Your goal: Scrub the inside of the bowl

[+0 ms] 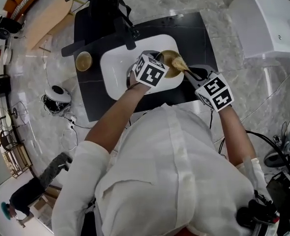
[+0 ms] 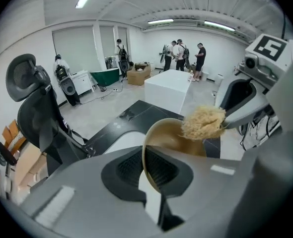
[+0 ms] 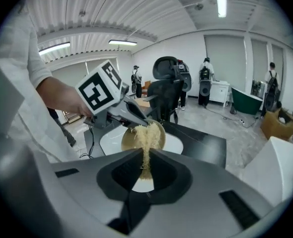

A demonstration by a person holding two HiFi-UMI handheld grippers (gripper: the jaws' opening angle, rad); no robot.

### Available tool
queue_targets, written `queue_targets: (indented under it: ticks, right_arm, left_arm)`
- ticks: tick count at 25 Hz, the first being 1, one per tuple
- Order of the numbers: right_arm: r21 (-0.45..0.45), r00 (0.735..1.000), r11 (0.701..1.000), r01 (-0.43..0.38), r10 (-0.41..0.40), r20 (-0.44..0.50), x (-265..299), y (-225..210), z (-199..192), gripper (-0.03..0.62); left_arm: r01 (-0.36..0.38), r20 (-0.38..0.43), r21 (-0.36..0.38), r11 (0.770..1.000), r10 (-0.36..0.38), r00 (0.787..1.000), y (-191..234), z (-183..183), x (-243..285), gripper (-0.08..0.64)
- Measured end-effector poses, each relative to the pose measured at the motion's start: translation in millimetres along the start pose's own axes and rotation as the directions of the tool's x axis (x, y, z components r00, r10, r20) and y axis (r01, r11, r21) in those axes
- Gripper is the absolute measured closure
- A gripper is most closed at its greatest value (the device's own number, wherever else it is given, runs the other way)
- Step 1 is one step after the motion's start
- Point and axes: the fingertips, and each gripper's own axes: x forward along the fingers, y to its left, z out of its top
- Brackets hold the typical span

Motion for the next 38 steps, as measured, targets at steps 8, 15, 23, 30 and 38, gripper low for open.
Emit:
queue_targets:
  ticks: [8,15,23,30,38]
  right_arm:
    - [-0.174,0.984,0.984,0.024,-0.054,-0.170,45.0,41.3,23.0,0.560]
    - [-0.284,0.939,0.956,0.076,-0.164,-0.301,68.2,51.1,10.2,0.561]
    - [-0.169,0.936,0.985,0.021,-0.078,-0.342,93.5,87.0,-12.7,0.561]
    - [-0.080,0.956,0.995,-0.053,0.027,-0.293,99.2,107.7,-4.1,0.561]
    - [-0.197,0.939,0.979,0.049,-0.112,-0.325,87.2,78.0,4.4,0.561]
  left_arm:
    - [0.005,-0.011,0.039,0.999,-0.005,1.000,0.8,-38.7,-28.2,0.548]
    - [-0.021,0.013,0.111,0.994,0.020,1.000,3.8,-53.2,-36.9,0.543]
    - [-0.084,0.066,0.191,0.978,0.072,0.995,9.1,-56.5,-45.4,0.540]
    - [-0.058,0.062,0.178,0.982,0.048,0.997,4.2,-61.3,-42.6,0.545]
    - [-0.045,0.046,0.199,0.979,0.036,0.998,-7.7,-65.3,-41.3,0.549]
